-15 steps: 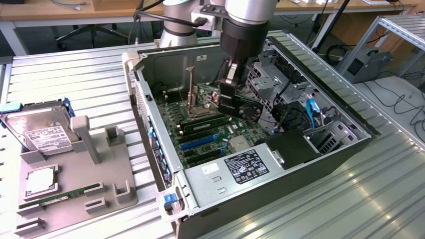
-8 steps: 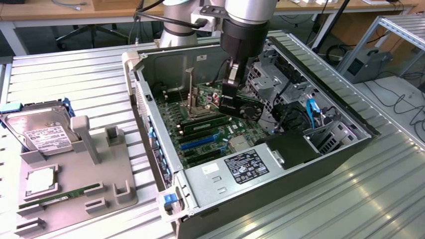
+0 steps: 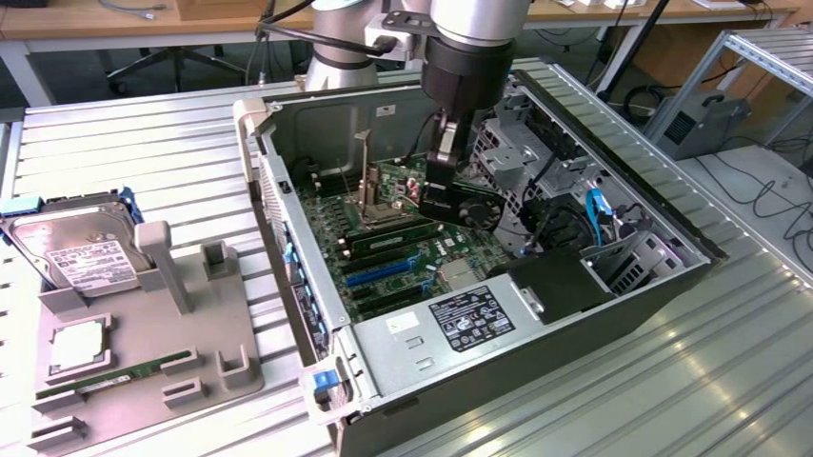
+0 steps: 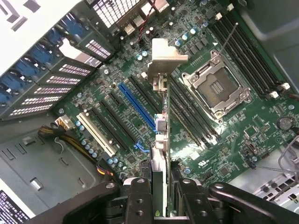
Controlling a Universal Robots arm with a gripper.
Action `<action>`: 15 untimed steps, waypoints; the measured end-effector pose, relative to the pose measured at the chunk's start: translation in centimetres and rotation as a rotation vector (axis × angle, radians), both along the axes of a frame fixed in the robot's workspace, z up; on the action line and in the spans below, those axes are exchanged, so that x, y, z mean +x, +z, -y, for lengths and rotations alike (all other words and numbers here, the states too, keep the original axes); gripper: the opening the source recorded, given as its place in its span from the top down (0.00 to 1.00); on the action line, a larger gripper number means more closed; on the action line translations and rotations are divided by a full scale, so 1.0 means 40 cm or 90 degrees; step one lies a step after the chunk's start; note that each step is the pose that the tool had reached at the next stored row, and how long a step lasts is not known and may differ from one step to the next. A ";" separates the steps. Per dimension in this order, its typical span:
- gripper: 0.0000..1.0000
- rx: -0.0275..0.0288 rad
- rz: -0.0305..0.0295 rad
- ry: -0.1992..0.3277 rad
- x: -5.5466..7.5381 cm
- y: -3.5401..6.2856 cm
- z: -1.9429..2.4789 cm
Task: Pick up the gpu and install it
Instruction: 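Insert the gpu into the slot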
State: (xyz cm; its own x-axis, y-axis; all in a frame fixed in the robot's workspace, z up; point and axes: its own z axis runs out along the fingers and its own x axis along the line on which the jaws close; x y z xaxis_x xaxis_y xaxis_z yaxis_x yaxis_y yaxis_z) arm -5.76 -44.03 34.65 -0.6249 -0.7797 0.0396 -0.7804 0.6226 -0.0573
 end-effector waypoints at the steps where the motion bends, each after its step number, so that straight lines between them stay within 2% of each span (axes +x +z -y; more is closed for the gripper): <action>1: 0.74 0.0000 0.0000 0.002 0.000 0.000 0.000; 15: 0.74 0.0000 0.0000 0.028 0.000 0.000 0.000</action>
